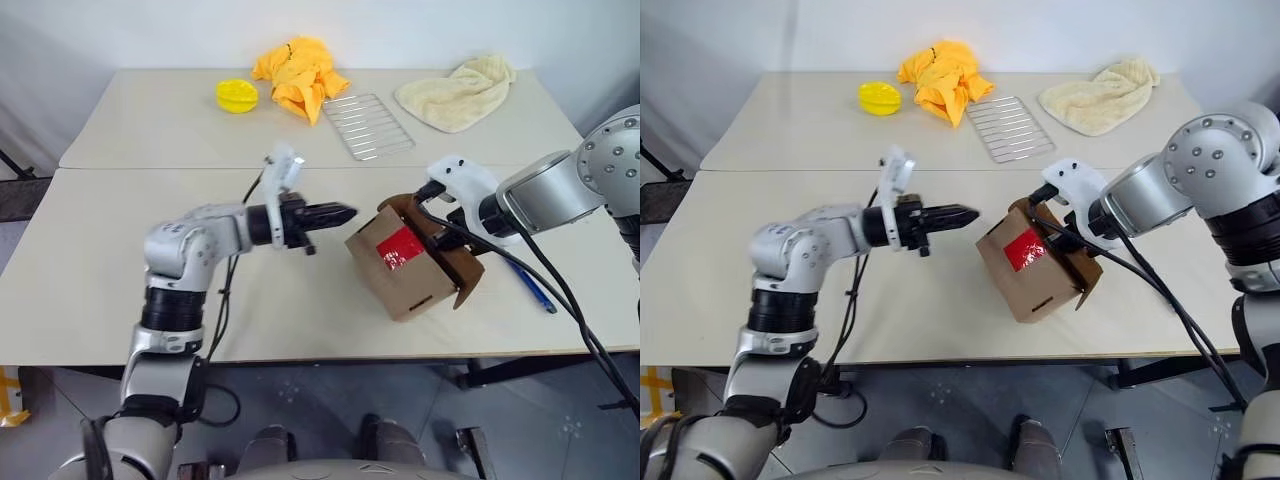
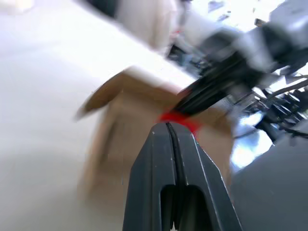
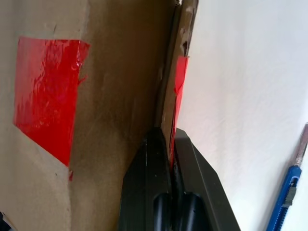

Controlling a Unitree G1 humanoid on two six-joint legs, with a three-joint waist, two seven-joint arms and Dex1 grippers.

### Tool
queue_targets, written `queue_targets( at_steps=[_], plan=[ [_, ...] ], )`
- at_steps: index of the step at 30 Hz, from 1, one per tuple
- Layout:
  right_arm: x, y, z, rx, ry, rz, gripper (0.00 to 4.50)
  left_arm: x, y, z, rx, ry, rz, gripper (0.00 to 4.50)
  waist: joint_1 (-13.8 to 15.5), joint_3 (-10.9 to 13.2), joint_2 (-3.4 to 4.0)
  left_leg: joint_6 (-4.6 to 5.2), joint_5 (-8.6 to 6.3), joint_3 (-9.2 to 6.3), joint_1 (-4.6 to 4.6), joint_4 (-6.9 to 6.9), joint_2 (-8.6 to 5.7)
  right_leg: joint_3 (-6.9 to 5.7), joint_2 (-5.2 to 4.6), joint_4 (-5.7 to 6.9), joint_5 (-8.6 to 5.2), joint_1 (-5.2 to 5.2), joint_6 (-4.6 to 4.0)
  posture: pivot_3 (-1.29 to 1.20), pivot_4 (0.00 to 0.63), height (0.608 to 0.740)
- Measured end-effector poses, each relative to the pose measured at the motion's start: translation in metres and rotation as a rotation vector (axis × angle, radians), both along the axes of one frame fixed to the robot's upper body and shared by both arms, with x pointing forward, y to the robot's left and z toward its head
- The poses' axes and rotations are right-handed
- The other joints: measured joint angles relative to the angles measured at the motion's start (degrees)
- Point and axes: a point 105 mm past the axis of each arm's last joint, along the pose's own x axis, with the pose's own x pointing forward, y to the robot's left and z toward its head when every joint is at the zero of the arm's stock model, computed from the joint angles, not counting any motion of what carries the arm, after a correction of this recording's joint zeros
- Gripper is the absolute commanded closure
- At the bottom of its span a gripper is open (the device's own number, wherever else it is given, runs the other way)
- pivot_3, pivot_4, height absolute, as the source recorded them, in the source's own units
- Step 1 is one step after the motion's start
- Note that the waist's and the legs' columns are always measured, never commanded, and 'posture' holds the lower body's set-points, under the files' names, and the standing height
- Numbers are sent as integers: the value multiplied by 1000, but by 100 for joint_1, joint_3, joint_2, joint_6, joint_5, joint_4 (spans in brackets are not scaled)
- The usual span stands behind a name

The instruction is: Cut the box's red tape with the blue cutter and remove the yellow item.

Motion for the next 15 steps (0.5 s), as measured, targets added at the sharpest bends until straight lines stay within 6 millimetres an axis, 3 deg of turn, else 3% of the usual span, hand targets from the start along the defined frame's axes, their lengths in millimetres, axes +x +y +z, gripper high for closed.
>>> queue_targets(
  at_steps=[4,8,15],
  plan=[
    [0,0,1,-2,-5,2,4487,2,-25,-17,58,-6,-21,4500,-22,0,0,0,0,2,1,-4,0,0,0,2,0,-4,0,0,150,740],
    [0,-1,2,-4,-8,2,4487,11,-42,-18,100,-67,-19,4500,-10,0,0,0,0,2,0,-1,0,0,0,2,0,-3,0,0,150,740],
    [-3,0,0,-16,-12,15,4487,28,-53,-24,150,-163,7,4500,13,0,0,0,0,2,-4,0,-1,-2,0,-1,0,-4,0,0,150,740]
  ],
)
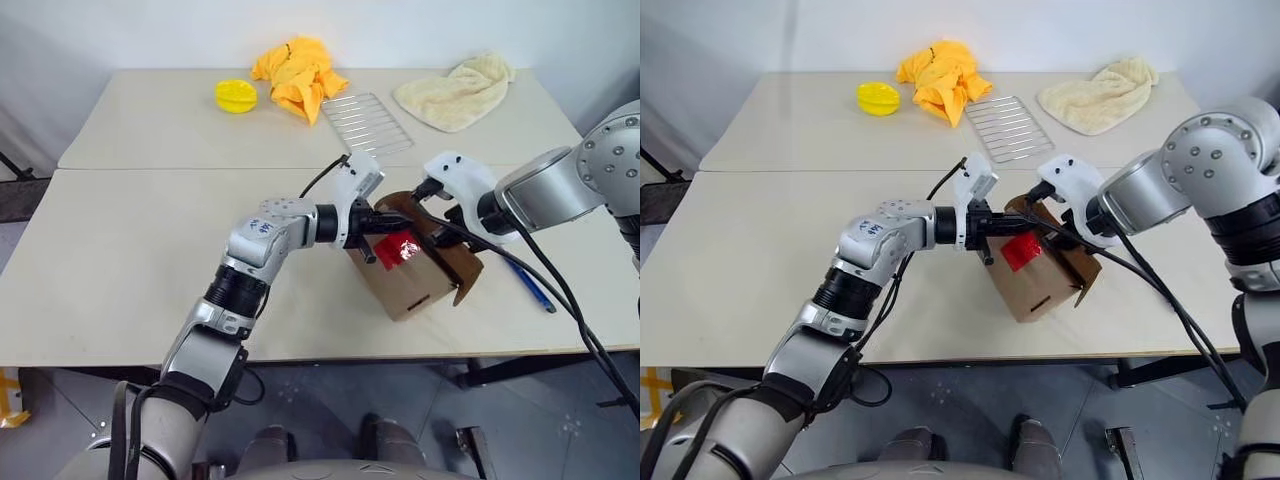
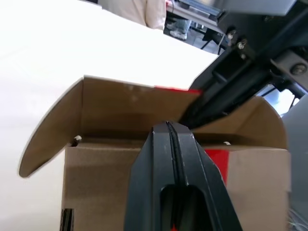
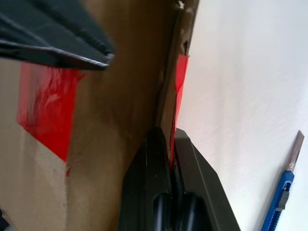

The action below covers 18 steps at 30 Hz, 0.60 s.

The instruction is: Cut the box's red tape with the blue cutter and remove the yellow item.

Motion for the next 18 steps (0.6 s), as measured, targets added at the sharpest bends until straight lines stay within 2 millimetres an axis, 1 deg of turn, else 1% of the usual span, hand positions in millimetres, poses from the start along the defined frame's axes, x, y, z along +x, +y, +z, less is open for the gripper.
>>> queue_targets(
  at_steps=[4,10,16,18],
  plan=[
    [-3,1,2,-1,-8,12,4487,-1,-5,2,15,-33,-34,4500,-11,0,0,0,0,0,2,-4,0,0,0,0,0,0,0,0,150,740],
    [-6,0,0,0,-5,10,4487,-7,0,-1,75,-79,-77,4500,-7,0,0,0,0,-1,2,-1,0,1,0,1,0,1,0,0,150,740],
    [-8,-2,1,7,1,7,4487,-14,17,-6,108,-97,-75,4500,-3,0,0,0,0,-2,2,0,1,2,0,1,0,1,0,0,150,740],
    [-8,-5,3,6,-4,-5,4487,-15,27,-16,148,-77,-56,4500,-3,0,1,0,0,-2,3,0,1,2,0,2,0,1,0,0,150,740]
  ],
)
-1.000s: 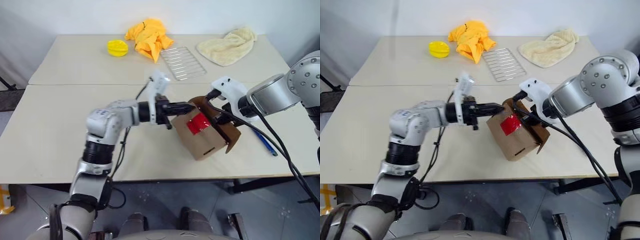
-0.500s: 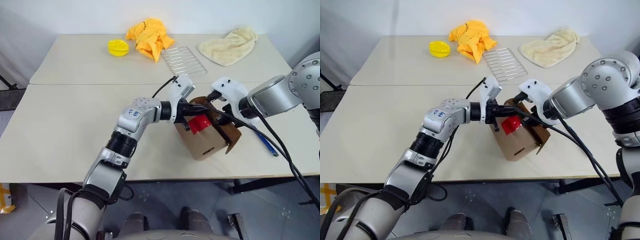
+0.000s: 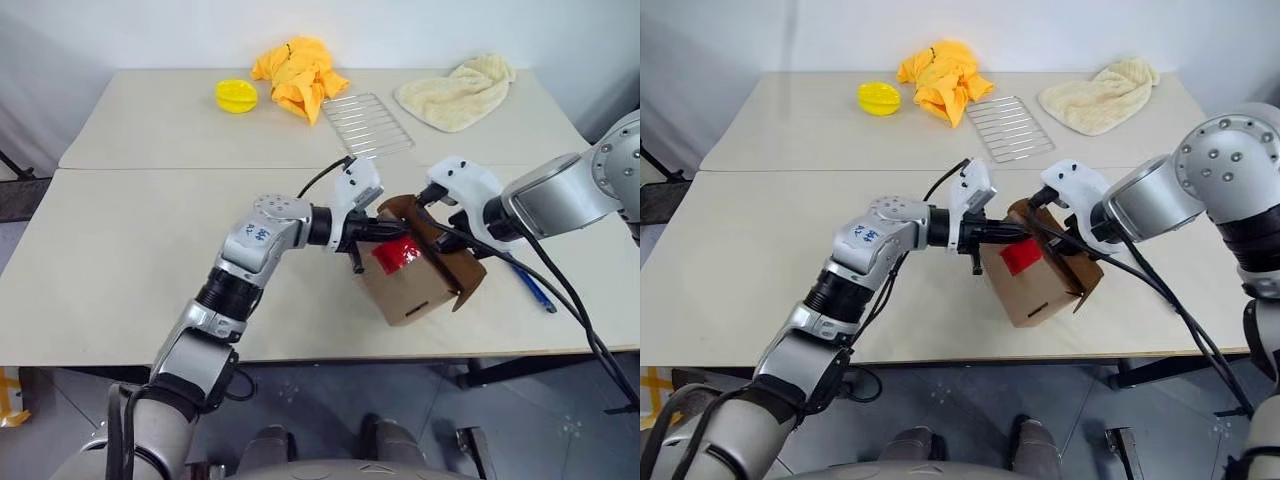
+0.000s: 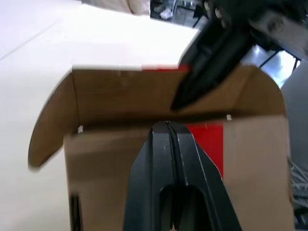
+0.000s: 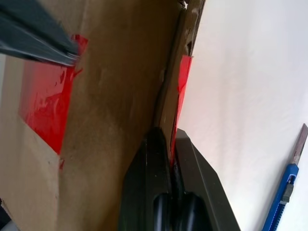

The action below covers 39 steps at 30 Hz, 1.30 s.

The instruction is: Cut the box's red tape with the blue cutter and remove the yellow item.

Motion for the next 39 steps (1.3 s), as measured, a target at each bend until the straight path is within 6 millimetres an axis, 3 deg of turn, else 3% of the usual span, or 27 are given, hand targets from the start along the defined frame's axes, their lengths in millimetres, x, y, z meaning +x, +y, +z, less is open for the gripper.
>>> queue_targets(
  at_steps=[4,17,24,39],
  plan=[
    [1,-2,4,28,10,-21,4487,-4,15,-19,49,47,45,4500,9,0,0,0,0,-1,-2,3,0,0,0,0,0,1,0,0,150,740],
    [-8,19,28,226,74,47,4487,-4,21,-40,85,74,130,4500,13,0,0,0,0,-1,-2,5,1,-1,0,2,0,1,0,0,150,740],
    [-11,28,31,334,100,78,4487,12,20,-61,88,91,195,4500,11,0,-1,0,0,-1,1,10,1,-1,0,5,0,6,0,0,150,740],
    [2,-5,5,829,162,-99,4487,28,19,-68,108,69,210,4500,0,-7,-11,5,3,3,23,29,4,4,0,17,12,30,-11,0,150,740]
  ],
)
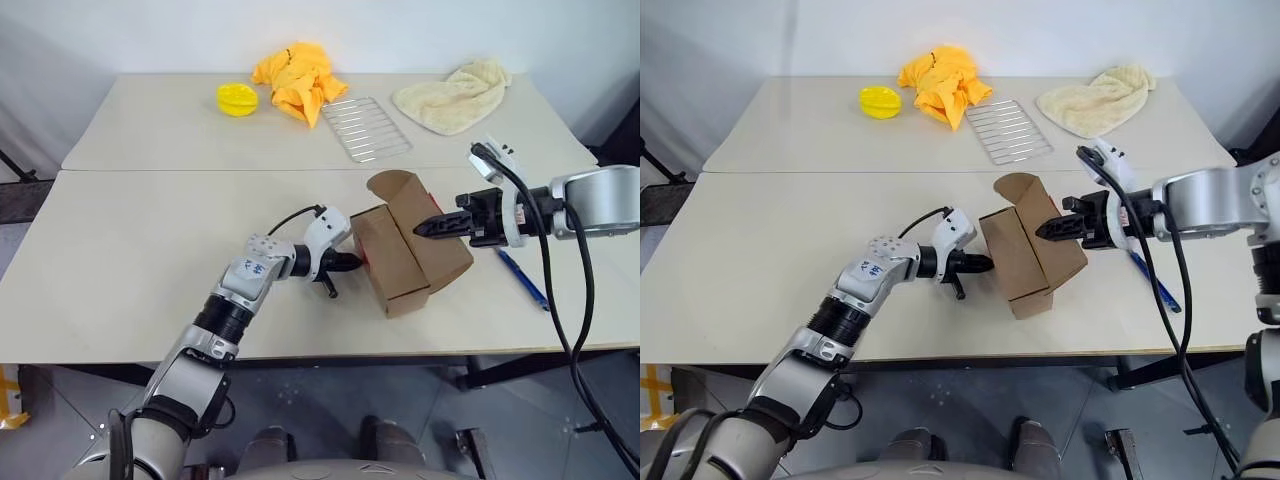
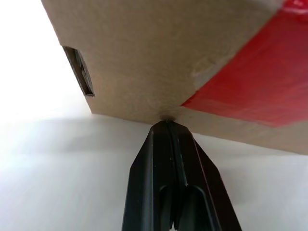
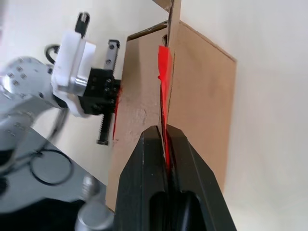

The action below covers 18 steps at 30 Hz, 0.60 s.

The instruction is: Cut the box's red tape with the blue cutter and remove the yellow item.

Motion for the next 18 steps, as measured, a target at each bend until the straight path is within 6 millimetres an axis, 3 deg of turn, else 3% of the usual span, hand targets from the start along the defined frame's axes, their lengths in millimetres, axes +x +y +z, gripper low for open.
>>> queue_targets(
  at_steps=[5,10,18],
  plan=[
    [3,-10,-10,2,22,-64,4487,3,5,5,-4,-12,7,4500,-13,0,0,0,0,0,1,0,1,0,0,2,0,-2,0,0,150,740],
    [3,-7,-9,-1,10,-63,4487,6,15,34,-55,-60,2,4500,-29,0,0,0,0,0,3,-1,2,1,0,2,0,-2,0,0,150,740],
    [3,-5,-7,-25,-7,-61,4487,-1,38,53,-79,-34,7,4500,-34,0,1,0,0,1,5,-3,3,3,0,2,0,-2,0,0,150,740]
  ],
)
